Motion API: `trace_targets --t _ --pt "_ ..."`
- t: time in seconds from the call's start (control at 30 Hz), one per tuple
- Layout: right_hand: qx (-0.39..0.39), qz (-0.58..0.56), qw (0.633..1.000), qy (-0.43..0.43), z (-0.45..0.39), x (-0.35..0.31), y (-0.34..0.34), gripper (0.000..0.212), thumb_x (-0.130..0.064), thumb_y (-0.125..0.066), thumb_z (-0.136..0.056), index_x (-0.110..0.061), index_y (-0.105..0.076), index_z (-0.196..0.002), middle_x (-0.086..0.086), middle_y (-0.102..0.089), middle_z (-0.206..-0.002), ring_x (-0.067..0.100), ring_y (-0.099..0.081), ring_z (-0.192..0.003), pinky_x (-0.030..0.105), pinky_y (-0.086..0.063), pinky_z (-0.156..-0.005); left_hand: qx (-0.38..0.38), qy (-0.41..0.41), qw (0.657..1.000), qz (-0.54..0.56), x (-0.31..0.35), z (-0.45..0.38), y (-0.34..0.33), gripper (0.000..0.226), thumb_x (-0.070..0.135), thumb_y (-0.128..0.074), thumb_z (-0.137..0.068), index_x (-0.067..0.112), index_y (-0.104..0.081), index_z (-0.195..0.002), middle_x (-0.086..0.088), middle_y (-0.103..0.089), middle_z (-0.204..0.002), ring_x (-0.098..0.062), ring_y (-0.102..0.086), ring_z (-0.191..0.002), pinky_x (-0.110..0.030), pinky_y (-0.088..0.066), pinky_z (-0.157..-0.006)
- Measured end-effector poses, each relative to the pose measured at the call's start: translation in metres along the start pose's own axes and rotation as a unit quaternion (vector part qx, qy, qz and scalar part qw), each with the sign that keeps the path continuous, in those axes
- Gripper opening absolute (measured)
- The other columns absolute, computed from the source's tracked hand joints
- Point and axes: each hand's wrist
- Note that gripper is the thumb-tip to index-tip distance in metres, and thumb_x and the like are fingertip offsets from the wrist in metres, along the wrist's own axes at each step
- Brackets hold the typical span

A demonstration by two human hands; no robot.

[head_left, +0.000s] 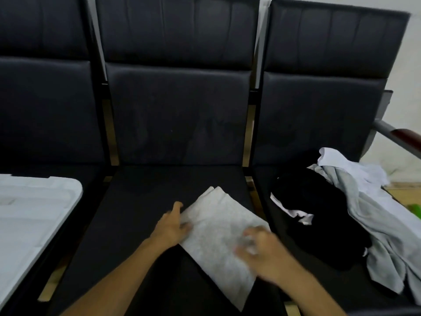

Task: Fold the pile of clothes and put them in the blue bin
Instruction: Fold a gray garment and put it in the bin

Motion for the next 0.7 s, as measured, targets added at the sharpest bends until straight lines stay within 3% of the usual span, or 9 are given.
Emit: trace_targets --t 0.07,0.13,0.2,0.27,0.33,0.4,0.5,0.6,0.7 --pt "-0.107 0.047 0.992 0.039 0.002 -0.028 -0.031 0.089 -0.059 -0.064 -0.085 -0.022 -0.023 -0.154 0.002 -0.03 -0.153 0.023 -0.037 -0.138 0.037 -0.035 -0.113 0.009 -0.032 0.997 0.066 -0.006 0.018 0.002 0.028 0.018 -0.06 -0.092 0.028 -0.044 -0.113 -0.01 -0.061 -0.103 -0.016 -0.061 -0.08 -0.038 -0.058 -0.07" --pt "-0.099 0.169 0.979 0.062 0.001 -0.045 -0.061 0.1 -0.053 -0.067 -0.085 -0.021 -0.006 -0.157 0.007 -0.018 -0.16 0.031 -0.021 -0.146 0.044 -0.02 -0.119 0.015 -0.015 0.988 0.153 -0.004 0.038 0.015 0.03 0.005 -0.058 -0.089 0.028 -0.048 -0.105 -0.011 -0.062 -0.094 -0.018 -0.058 -0.07 -0.03 -0.054 -0.057" --pt "-0.016 0.242 0.966 0.085 0.0 -0.058 -0.075 0.084 -0.029 -0.066 -0.089 -0.018 -0.014 -0.155 0.011 -0.029 -0.155 0.033 -0.032 -0.141 0.044 -0.028 -0.115 0.012 -0.004 0.973 0.23 -0.005 0.063 0.035 0.028 -0.002 -0.058 -0.089 0.02 -0.058 -0.107 -0.012 -0.062 -0.099 -0.02 -0.058 -0.074 -0.027 -0.051 -0.058" --pt "0.06 0.264 0.955 0.12 -0.003 -0.073 -0.074 0.052 -0.009 -0.056 -0.093 -0.018 -0.042 -0.142 0.009 -0.052 -0.139 0.029 -0.054 -0.124 0.04 -0.044 -0.1 0.032 -0.015 0.969 0.245 -0.013 0.094 0.065 0.015 0.001 -0.064 -0.091 0.012 -0.069 -0.101 -0.018 -0.065 -0.106 -0.021 -0.06 -0.08 -0.026 -0.052 -0.063" --pt "0.1 0.238 0.955 0.149 0.0 -0.09 -0.062 0.037 -0.007 -0.046 -0.094 -0.021 -0.057 -0.126 0.005 -0.064 -0.122 0.028 -0.065 -0.109 0.04 -0.052 -0.087 0.035 -0.033 0.975 0.217 -0.025 0.128 0.094 0.008 0.009 -0.075 -0.086 0.014 -0.075 -0.092 -0.015 -0.069 -0.103 -0.015 -0.061 -0.086 -0.017 -0.052 -0.067" --pt "0.132 0.206 0.947 0.209 0.013 -0.126 -0.052 0.031 -0.012 -0.048 -0.093 -0.025 -0.059 -0.119 -0.001 -0.065 -0.115 0.026 -0.066 -0.105 0.039 -0.051 -0.08 0.041 -0.041 0.987 0.149 -0.043 0.176 0.13 0.023 0.014 -0.087 -0.073 0.025 -0.074 -0.089 0.008 -0.067 -0.099 0.0 -0.061 -0.093 -0.007 -0.046 -0.074" --pt "0.138 0.175 0.924 0.311 0.042 -0.194 -0.051 0.024 -0.014 -0.05 -0.091 -0.029 -0.059 -0.108 -0.005 -0.064 -0.104 0.024 -0.065 -0.095 0.037 -0.047 -0.07 0.136 -0.063 0.987 0.049 -0.077 0.247 0.171 0.027 0.001 -0.089 -0.065 0.017 -0.075 -0.082 0.019 -0.058 -0.085 0.006 -0.061 -0.073 -0.008 -0.046 -0.064" --pt "0.052 0.166 0.897 0.407 0.085 -0.27 -0.062 0.029 -0.008 -0.046 -0.09 -0.03 -0.062 -0.101 -0.003 -0.064 -0.096 0.024 -0.062 -0.085 0.039 -0.05 -0.067 0.314 -0.026 0.942 -0.116 -0.134 0.327 0.205 0.011 0.018 -0.085 -0.075 0.014 -0.079 -0.084 0.004 -0.051 -0.092 -0.009 -0.051 -0.079 -0.022 -0.045 -0.068" --pt "-0.062 0.188 0.852 0.484 0.126 -0.345 -0.095 0.023 -0.009 -0.045 -0.092 -0.024 -0.063 -0.094 -0.001 -0.061 -0.093 0.023 -0.059 -0.082 0.037 -0.047 -0.065 0.376 0.034 0.91 -0.172 -0.191 0.42 0.227 0.013 0.039 -0.074 -0.071 0.026 -0.076 -0.073 0.01 -0.058 -0.095 -0.015 -0.056 -0.082 -0.036 -0.049 -0.071"
Point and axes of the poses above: each hand's wrist, its own z-axis away from the middle knuckle, its own y-axis out of the back of the hand, x = y × z
